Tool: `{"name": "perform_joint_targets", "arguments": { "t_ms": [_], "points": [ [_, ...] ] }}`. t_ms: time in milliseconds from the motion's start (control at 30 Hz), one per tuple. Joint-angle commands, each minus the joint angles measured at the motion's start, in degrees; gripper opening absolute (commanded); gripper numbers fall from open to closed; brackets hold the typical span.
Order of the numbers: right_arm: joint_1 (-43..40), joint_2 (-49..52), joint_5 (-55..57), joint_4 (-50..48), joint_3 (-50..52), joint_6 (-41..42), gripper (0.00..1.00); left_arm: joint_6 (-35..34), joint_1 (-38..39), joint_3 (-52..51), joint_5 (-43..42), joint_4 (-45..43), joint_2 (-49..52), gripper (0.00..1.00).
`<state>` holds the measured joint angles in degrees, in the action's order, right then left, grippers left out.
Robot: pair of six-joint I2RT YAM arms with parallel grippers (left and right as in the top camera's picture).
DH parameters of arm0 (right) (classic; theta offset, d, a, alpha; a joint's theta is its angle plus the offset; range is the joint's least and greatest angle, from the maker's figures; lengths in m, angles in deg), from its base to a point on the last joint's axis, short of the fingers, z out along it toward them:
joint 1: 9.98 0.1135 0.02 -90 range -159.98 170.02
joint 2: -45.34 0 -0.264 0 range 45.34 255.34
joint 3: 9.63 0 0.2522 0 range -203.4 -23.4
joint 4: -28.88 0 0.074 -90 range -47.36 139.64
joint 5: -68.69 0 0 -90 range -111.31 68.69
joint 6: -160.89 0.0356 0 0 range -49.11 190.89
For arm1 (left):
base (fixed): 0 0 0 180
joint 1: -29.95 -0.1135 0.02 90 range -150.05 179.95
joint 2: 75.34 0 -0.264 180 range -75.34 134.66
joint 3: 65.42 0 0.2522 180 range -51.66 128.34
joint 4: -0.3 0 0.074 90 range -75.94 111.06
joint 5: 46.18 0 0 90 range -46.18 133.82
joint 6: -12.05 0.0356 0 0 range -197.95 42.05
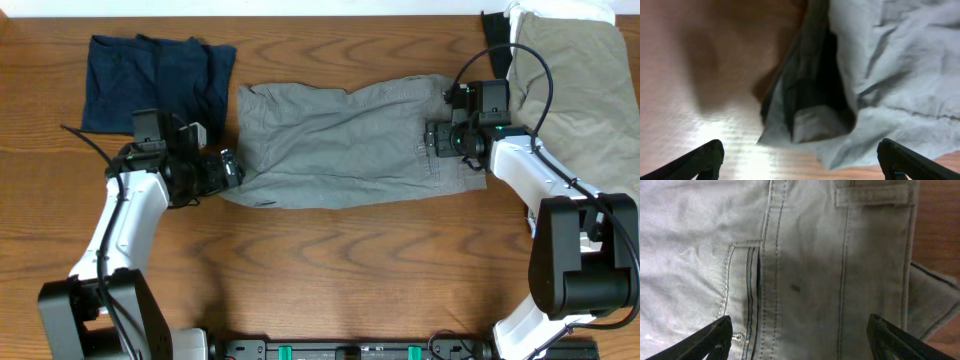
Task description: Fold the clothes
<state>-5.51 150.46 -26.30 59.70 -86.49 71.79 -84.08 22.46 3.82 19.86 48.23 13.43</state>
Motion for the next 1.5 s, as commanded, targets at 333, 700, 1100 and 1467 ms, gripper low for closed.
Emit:
{"name": "perform_joint_targets", "arguments": {
  "t_ms": [333, 700, 1100, 1467],
  "points": [
    [0.44, -0.11, -0.48, -1.16, -0.66, -0.98, 0.85, 2.91, -0.15, 0.52, -5.33, -13.16, 12.44, 0.98],
    [0.44, -0.11, -0.44, -1.18, -0.66, -0.98, 0.85, 2.89, -0.11, 0.52, -10.16, -21.27, 20.39, 0.99],
    [0.48, -0.11, -0.59, -0.85, -0.66, -0.52, 0.85, 2.67, 5.07, 0.55, -11.61, -24.59, 27.39, 0.66],
    [0.35, -0.61, -3.04, -0.24, -0.66, 1.81, 0.81, -1.07, 3.04, 1.4, -11.47, -24.59, 26.38, 0.06]
  ]
}}
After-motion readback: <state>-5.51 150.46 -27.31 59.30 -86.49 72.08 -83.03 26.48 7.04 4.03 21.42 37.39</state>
